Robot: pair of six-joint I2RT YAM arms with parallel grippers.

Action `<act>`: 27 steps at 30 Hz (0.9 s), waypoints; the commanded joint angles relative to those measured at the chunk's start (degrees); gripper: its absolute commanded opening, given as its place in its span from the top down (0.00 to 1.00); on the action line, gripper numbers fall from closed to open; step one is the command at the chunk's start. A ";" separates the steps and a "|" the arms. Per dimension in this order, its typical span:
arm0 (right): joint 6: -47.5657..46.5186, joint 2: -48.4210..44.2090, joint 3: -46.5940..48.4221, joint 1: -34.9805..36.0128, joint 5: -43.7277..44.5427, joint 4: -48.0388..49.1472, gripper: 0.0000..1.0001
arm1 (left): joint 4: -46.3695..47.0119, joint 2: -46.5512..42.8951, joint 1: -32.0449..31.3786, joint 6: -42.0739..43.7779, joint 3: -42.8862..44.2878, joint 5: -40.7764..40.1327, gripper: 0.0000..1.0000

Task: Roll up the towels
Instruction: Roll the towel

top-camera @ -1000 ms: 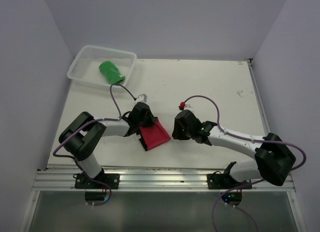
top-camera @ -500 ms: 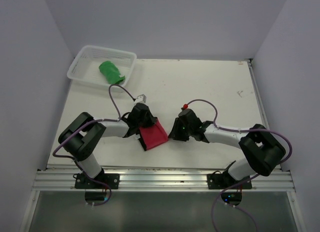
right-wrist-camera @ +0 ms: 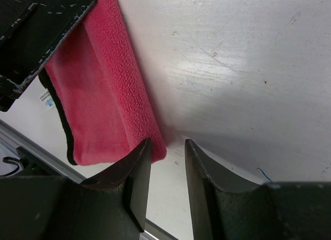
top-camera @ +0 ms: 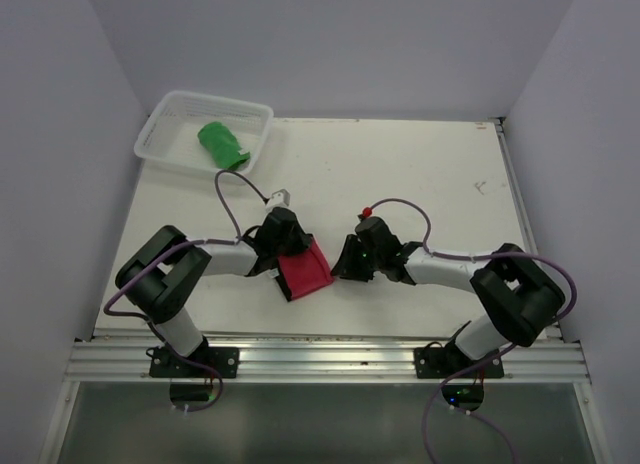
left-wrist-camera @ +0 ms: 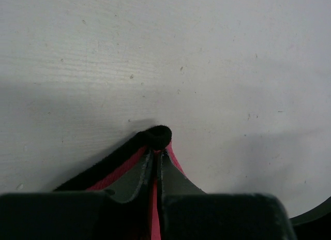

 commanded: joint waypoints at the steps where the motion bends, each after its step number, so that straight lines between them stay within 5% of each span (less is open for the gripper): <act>1: 1.07 0.56 0.26 0.28 -1.96 3.13 0.64 | -6.79 0.17 -0.36 0.03 -2.49 -5.82 1.00; 21: 2.47 4.51 3.16 4.23 -1.87 2.26 0.64 | -9.07 -0.36 -5.90 -5.51 -3.54 -15.40 1.00; 27: 3.26 5.57 3.16 5.46 -0.73 2.43 0.77 | -9.43 0.08 -6.08 -5.95 -3.63 -15.85 1.00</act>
